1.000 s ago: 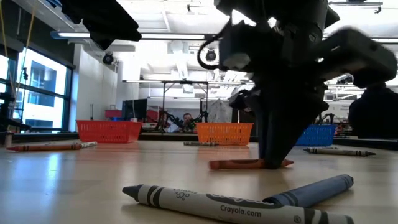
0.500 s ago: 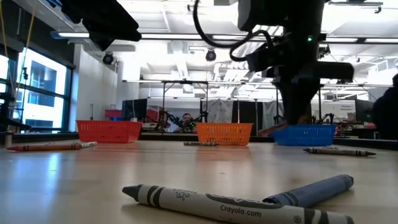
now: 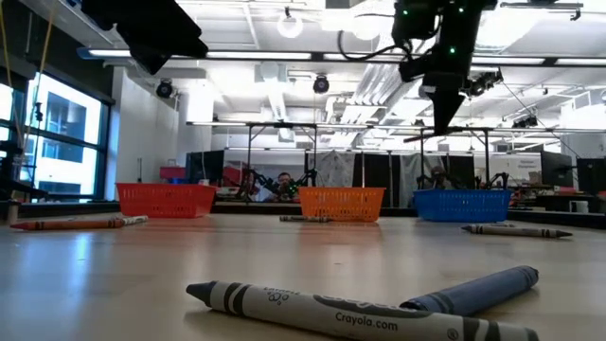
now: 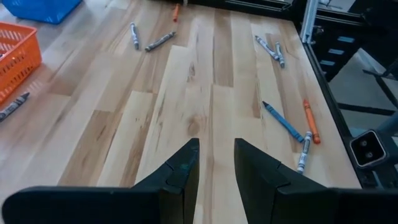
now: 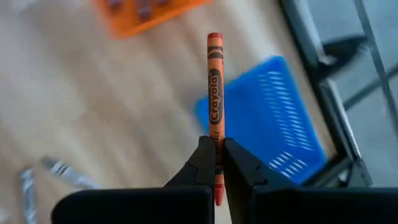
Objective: Sort crayons
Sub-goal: Put the orange crayon into the blue bin
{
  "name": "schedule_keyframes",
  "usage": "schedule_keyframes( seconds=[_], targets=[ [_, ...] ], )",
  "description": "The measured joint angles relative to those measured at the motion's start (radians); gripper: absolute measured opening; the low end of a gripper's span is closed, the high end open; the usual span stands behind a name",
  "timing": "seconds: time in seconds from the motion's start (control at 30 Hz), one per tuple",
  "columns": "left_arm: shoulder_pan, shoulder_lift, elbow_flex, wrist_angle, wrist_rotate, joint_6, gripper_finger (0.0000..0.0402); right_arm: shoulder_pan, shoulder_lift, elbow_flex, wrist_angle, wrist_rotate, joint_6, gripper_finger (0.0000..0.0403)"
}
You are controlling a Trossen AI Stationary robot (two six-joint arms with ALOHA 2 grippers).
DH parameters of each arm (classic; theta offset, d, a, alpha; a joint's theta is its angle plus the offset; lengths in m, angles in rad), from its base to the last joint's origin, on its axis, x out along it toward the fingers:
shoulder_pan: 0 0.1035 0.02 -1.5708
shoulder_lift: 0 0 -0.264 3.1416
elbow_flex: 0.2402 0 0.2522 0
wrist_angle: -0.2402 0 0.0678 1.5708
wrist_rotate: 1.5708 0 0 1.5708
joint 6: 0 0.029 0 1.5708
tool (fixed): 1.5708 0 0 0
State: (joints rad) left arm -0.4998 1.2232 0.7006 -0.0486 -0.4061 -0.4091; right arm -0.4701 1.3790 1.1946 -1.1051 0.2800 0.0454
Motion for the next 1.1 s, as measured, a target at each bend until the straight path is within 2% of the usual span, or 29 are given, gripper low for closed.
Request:
schedule_keyframes(
  seconds=[0.17,0.4,0.63,0.93,1.1],
  targets=[
    [-0.007,0.0,0.0,-0.001,-0.026,0.001,0.0087,-0.147,0.007,0.001,0.057,-0.004,0.022,0.0002],
    [-0.007,0.0,0.0,-0.007,-0.029,0.0,0.0087,-0.232,0.146,0.001,0.033,-0.043,-0.005,0.0002],
    [-0.006,0.0,0.0,-0.008,-0.028,-0.005,0.0087,-0.285,0.253,0.001,-0.075,0.001,-0.016,0.0002],
    [-0.006,0.0,0.0,-0.008,-0.028,-0.008,0.0087,-0.29,0.257,0.001,-0.086,-0.012,0.01,0.0004],
    [-0.006,0.0,0.0,-0.007,-0.027,-0.009,0.0087,-0.29,0.257,0.001,-0.092,-0.015,0.025,0.0029]
  ],
)
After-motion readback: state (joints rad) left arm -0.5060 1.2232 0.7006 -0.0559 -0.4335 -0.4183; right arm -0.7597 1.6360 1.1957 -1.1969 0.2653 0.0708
